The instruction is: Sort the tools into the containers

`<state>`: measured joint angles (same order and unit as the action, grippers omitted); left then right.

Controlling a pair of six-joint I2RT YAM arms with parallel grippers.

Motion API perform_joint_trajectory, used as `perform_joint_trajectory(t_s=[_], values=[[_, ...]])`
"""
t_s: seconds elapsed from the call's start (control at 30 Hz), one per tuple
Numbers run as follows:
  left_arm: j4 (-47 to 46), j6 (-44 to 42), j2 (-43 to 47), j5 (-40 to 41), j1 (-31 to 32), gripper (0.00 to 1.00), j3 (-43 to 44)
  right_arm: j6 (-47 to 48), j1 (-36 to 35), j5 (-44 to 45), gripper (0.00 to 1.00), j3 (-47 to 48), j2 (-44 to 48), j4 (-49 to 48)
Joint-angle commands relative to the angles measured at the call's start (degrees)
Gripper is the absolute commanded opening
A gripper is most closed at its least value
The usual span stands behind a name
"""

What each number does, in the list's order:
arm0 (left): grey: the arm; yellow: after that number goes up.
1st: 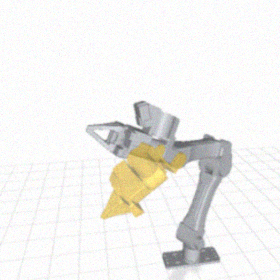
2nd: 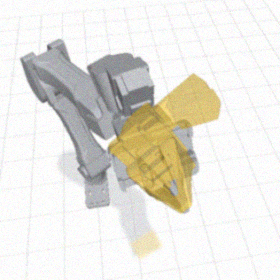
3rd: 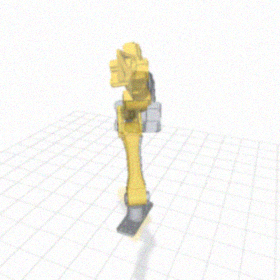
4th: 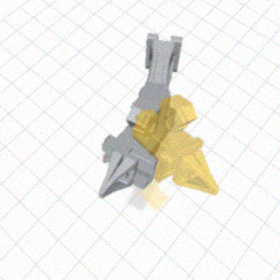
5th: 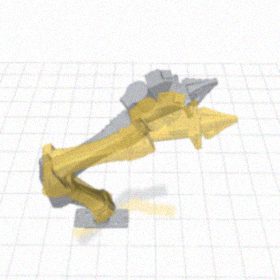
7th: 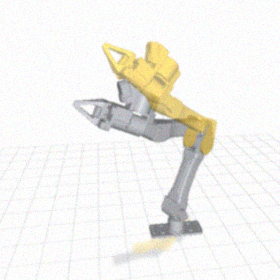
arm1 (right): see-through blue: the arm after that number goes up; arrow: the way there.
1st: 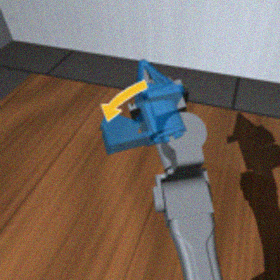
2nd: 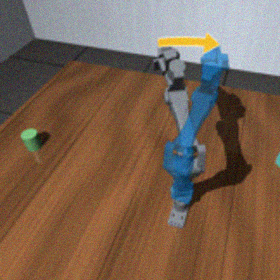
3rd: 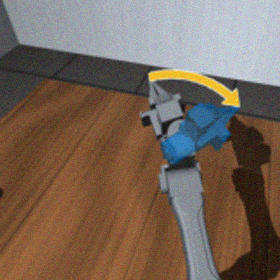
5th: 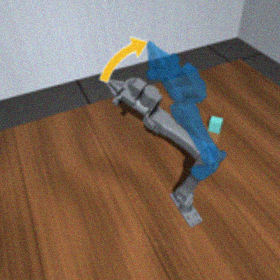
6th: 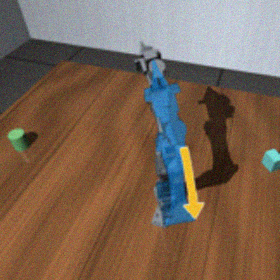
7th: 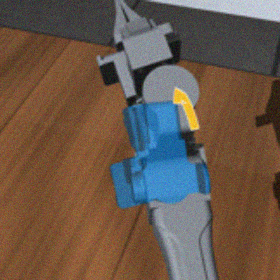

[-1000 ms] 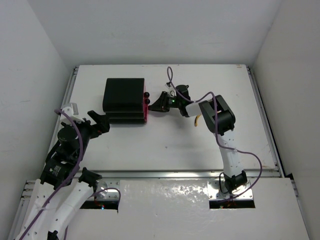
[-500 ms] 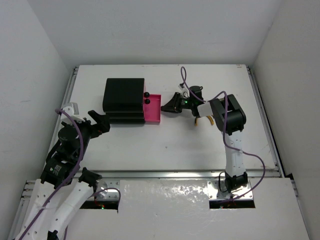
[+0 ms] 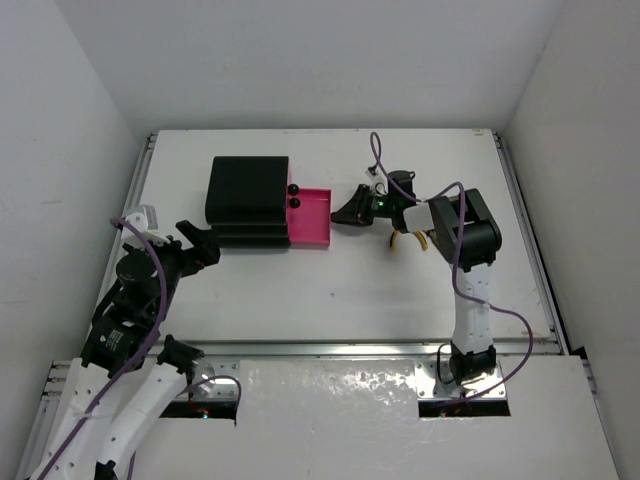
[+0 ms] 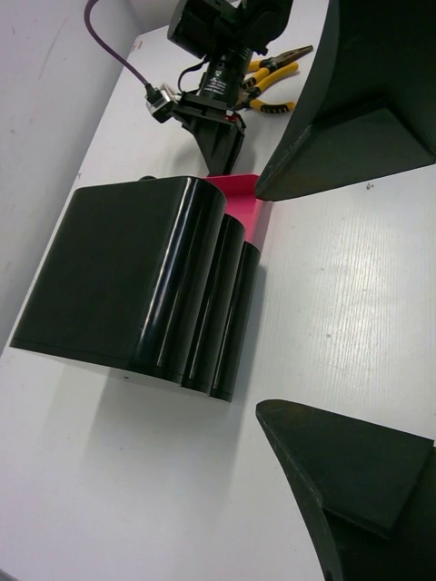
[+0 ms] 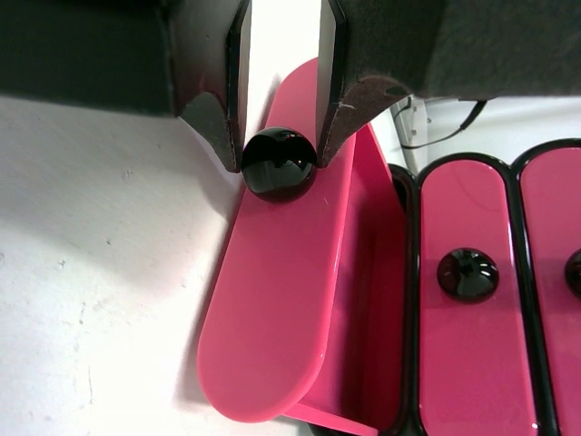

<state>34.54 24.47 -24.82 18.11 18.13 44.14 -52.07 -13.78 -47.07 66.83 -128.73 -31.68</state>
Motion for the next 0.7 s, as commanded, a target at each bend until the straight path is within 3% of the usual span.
perform_joint_trajectory(t_s=[0.0, 0.23, 0.3, 0.33, 0.4, 0.53, 0.67], values=[[-2.38, -0.39, -0.14, -0.18, 0.68, 0.89, 0.16, 3.21, 0.42, 1.28, 0.21, 1.11, 2.43, 2.24], [-2.29, -0.39, -0.14, -0.18, 0.68, 0.89, 0.16, 4.44, 0.68, 1.72, 0.22, 0.85, 3.48, 3.82], [-2.38, -0.39, -0.14, -0.18, 0.68, 0.89, 0.16, 4.7, 0.69, 0.58, 0.3, 1.46, 3.83, 4.34], [-2.38, -0.39, -0.14, -0.18, 0.68, 0.89, 0.16, 5.14, 0.69, 0.31, 0.41, 1.55, 4.27, 5.22], [-2.38, -0.39, -0.23, -0.18, 0.68, 0.89, 0.16, 6.36, 0.69, 1.79, 0.44, 1.55, 6.64, 6.97], [-2.38, -0.39, -0.06, -0.18, 0.68, 0.89, 0.16, 14.43, 0.69, 11.89, 0.5, 3.74, 12.96, 23.53], [-2.46, -0.39, 0.3, -0.18, 0.68, 0.89, 0.07, 17.97, 0.6, 29.19, 0.54, 3.92, 19.82, 39.12]])
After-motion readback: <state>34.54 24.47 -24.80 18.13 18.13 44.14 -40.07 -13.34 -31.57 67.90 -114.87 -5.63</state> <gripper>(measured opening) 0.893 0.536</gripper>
